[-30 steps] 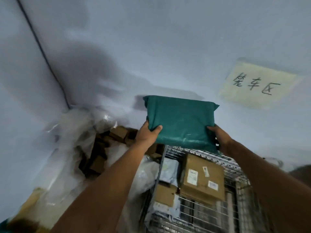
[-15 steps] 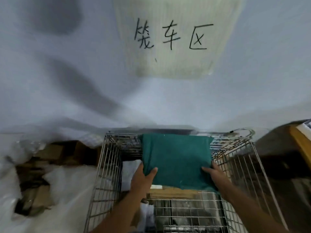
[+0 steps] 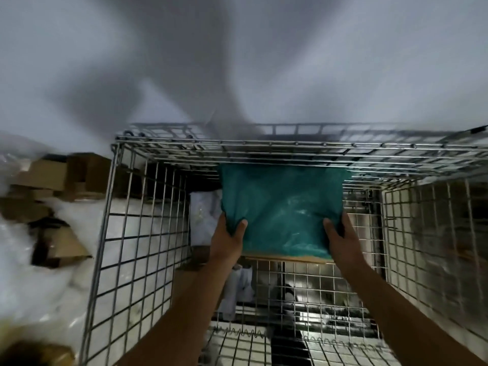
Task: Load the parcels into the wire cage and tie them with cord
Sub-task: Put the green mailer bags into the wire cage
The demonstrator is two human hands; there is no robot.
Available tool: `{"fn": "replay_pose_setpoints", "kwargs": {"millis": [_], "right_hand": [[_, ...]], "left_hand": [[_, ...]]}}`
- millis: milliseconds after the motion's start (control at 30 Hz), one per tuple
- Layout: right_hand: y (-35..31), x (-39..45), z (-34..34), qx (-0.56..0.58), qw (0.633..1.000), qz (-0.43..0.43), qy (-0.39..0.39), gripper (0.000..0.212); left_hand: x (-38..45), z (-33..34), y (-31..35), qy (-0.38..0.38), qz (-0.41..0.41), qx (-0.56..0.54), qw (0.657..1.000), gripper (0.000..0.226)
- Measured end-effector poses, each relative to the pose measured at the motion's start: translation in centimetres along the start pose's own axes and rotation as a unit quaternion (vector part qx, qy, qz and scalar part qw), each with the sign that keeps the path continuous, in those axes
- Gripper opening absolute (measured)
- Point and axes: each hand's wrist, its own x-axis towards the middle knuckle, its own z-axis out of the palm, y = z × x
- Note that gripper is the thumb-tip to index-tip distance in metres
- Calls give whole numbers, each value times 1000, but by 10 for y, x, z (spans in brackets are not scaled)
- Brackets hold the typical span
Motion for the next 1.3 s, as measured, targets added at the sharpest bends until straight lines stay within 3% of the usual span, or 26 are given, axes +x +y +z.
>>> {"fn": "replay_pose_setpoints", "kwargs": {"millis": [167, 300, 367, 467, 533, 600, 700, 800, 967, 1100, 1200, 1300], "right_hand": [[-24, -17, 8, -67, 998, 0, 24, 56], [-64, -70, 44, -137, 975, -67, 163, 51], [-85, -112, 88, -168, 970, -114, 134, 51], [-110, -187, 194, -212, 950, -221, 57, 94], [-124, -232, 266, -210, 937, -280, -13, 80], [-133, -280, 353, -216, 909, -348, -71, 65], [-130, -347, 492, -288, 857, -388, -180, 60], [-93, -425, 649, -380, 785, -390, -295, 61], [-18, -515, 825, -479, 646, -419, -423, 61], [55, -579, 920, -528, 558, -420, -484, 67], [115, -611, 959, -568, 501, -423, -497, 64], [169, -638, 982, -591, 438, -426, -526, 64]], "left_hand": [[6, -2, 3, -1, -10, 53, 999, 60], [-19, -20, 8, 44, 36, 80, 995, 64], [-45, -47, 24, 46, 57, 78, 994, 70], [-75, -138, 24, 68, 143, 44, 986, 72], [-89, -215, 6, 117, 191, 39, 974, 76], [-102, -307, -37, 169, 181, 41, 968, 84], [-104, -448, -127, 241, 111, 48, 963, 93], [-114, -583, -264, 298, 13, 21, 954, 78], [-170, -716, -452, 360, -118, -27, 925, 65], [-219, -761, -587, 382, -197, -85, 899, 75], [-254, -750, -655, 403, -238, -128, 874, 69], [-288, -723, -707, 417, -280, -164, 849, 77]]}}
